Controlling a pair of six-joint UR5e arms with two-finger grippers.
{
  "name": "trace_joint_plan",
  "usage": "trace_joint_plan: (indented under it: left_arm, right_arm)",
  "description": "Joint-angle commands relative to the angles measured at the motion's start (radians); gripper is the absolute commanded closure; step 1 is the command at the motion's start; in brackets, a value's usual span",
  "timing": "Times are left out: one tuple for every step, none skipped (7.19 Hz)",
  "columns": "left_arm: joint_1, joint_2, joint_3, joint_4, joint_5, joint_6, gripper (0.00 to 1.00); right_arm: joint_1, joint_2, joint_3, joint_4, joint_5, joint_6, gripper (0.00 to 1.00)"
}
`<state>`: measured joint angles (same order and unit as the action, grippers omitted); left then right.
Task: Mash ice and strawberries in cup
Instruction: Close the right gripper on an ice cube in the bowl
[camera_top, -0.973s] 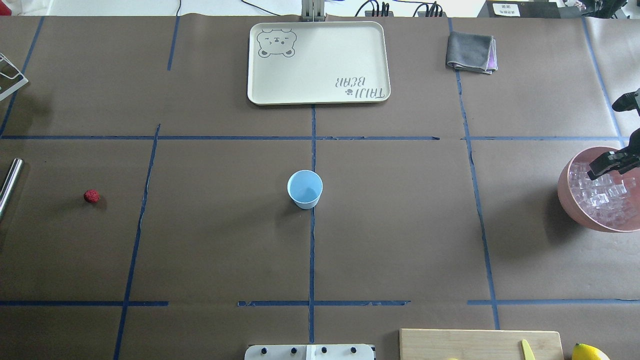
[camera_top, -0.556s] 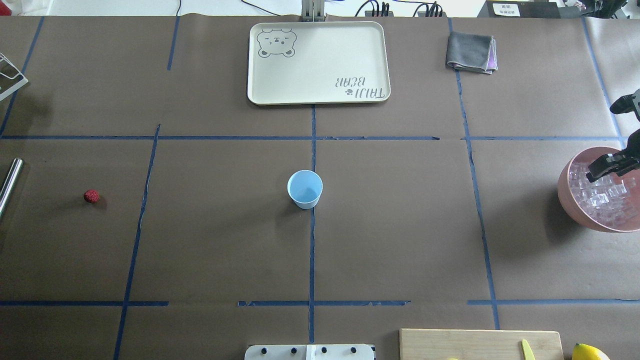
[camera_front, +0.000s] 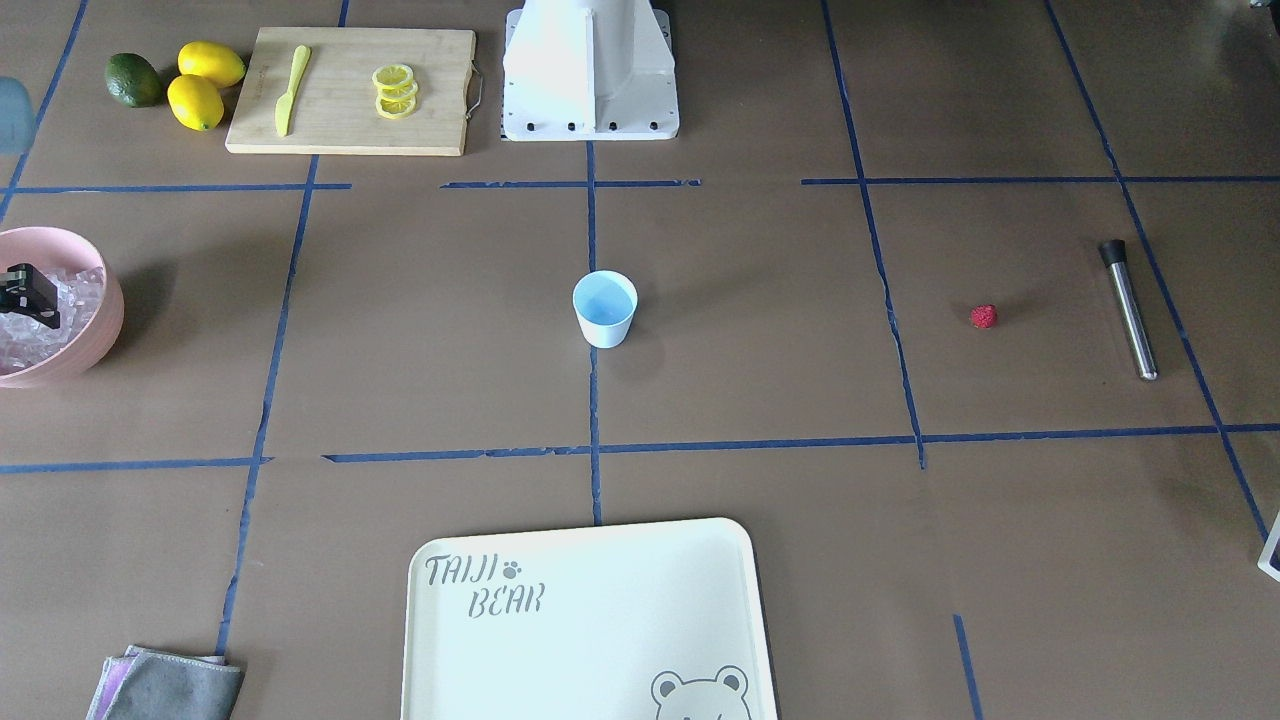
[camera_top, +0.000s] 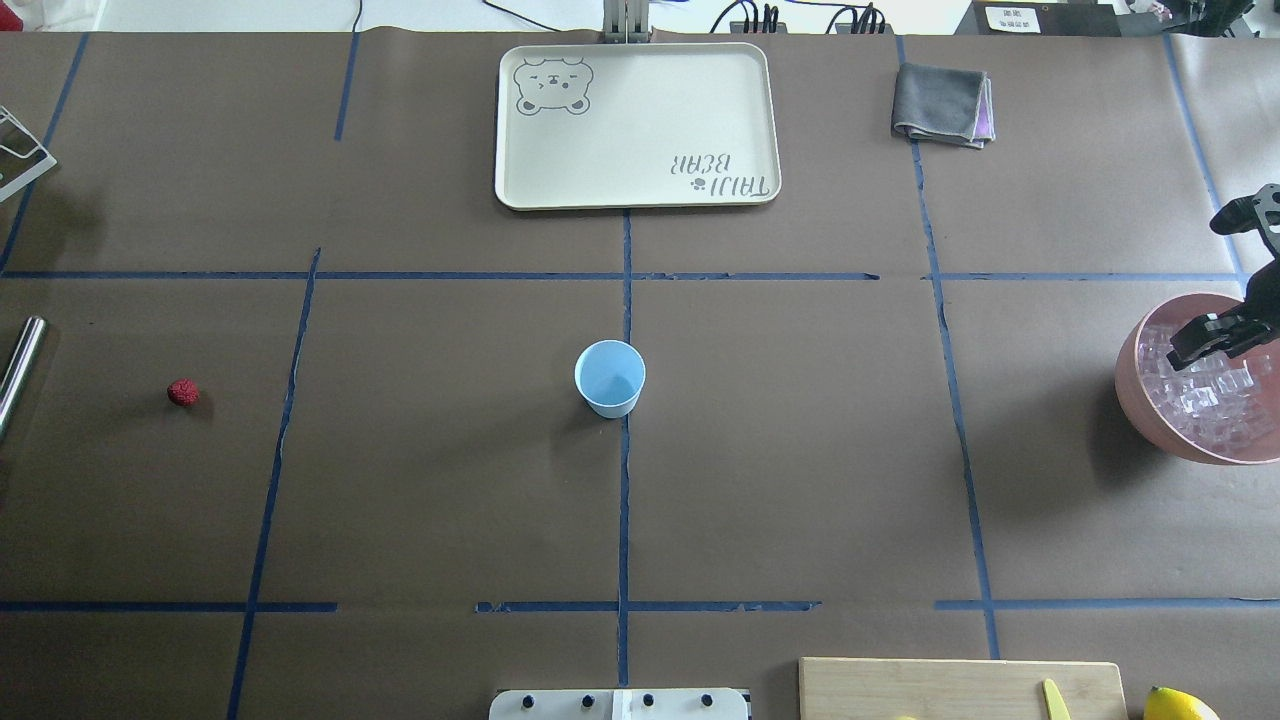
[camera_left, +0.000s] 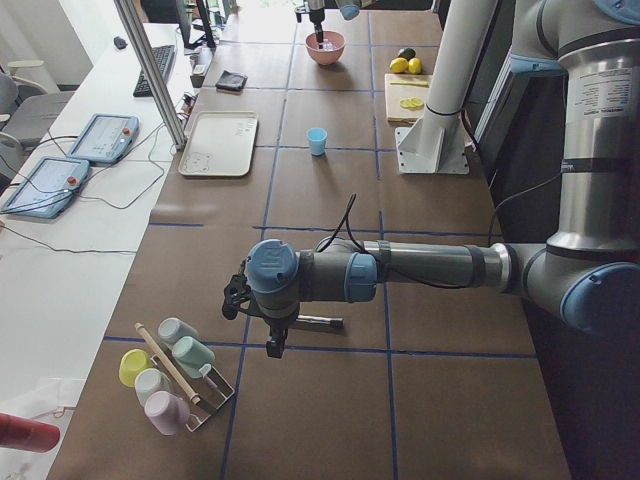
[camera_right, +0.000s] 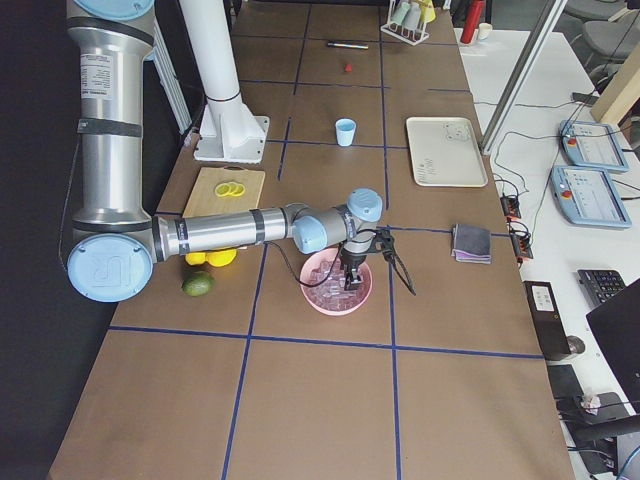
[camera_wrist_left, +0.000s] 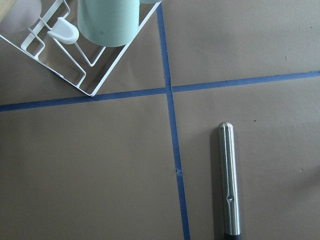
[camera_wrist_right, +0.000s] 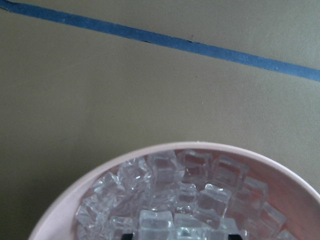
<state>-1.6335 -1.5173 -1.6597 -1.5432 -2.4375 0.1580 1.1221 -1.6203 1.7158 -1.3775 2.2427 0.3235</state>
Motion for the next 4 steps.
trace_joint_plan:
  left_arm:
    - [0.001, -0.001, 0.0, 0.0, 0.0, -0.002, 0.0]
    - [0.001, -0.003, 0.0, 0.0, 0.0, -0.003, 0.0]
    - [0.001, -0.003, 0.0, 0.0, -0.002, -0.006, 0.0]
    - [0.001, -0.004, 0.0, 0.0, -0.002, -0.006, 0.0]
  right_arm:
    - [-0.001, -0.001, -0.002, 0.0, -0.002, -0.001, 0.41]
    - [0.001, -0.001, -0.002, 0.002, 0.0, -0.003, 0.61]
    - [0.001, -0.001, -0.002, 0.002, 0.0, -0.003, 0.8]
    - [0.001, -0.001, -0.001, 0.0, 0.001, -0.004, 0.97]
